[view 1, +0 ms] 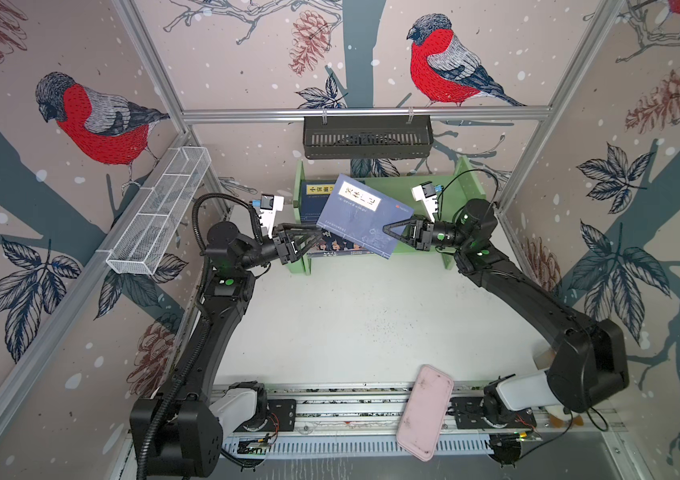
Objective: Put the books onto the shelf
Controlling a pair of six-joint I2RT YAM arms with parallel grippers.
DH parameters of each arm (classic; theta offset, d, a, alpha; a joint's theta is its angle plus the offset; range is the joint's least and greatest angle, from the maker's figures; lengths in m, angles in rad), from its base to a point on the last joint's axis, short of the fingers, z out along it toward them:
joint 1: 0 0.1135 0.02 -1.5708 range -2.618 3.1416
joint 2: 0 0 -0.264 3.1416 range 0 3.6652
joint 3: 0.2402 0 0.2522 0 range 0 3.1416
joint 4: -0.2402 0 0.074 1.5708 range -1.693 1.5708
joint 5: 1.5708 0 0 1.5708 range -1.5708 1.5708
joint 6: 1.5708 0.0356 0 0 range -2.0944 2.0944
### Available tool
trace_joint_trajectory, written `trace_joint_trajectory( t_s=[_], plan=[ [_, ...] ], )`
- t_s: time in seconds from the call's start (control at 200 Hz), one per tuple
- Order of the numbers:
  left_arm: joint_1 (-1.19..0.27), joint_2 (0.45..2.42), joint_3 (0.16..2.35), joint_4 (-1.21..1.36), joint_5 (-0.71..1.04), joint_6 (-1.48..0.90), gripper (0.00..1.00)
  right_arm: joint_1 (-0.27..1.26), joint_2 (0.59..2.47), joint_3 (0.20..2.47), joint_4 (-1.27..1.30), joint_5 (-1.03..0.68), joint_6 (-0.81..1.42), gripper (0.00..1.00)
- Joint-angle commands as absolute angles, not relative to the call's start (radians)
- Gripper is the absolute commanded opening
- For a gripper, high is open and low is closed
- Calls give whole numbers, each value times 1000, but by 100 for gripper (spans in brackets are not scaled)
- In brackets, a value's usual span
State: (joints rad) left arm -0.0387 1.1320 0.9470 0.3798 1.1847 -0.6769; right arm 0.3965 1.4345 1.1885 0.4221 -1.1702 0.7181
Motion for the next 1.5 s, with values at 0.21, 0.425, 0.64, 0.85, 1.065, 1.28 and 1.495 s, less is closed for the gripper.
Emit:
trace_joint_trajectory(
  t_s=[0.21,0.425,0.64,0.85,1.065,1.28,1.495],
  plan=[
    [-53,1150,948,370,1331,-642,68,427,1468,1314,13,-1332,379,2],
    [-111,1164,916,505,1360,-744,31,471,1533,1405,-95,-1311,299,5],
    [-117,1166,948,505,1276,-751,0,462,1542,1406,-42,-1198,376,40],
    [-101,1182,984,551,1185,-835,0,413,1446,1239,229,-1154,592,45],
    [-101,1209,931,768,1169,-1020,0,436,1431,1127,481,-1122,774,46],
    [-101,1227,912,838,1167,-1085,0,463,1465,1117,586,-1099,844,45],
    [-101,1223,914,745,1149,-1011,0,467,1512,1163,593,-1083,877,14]
  ],
)
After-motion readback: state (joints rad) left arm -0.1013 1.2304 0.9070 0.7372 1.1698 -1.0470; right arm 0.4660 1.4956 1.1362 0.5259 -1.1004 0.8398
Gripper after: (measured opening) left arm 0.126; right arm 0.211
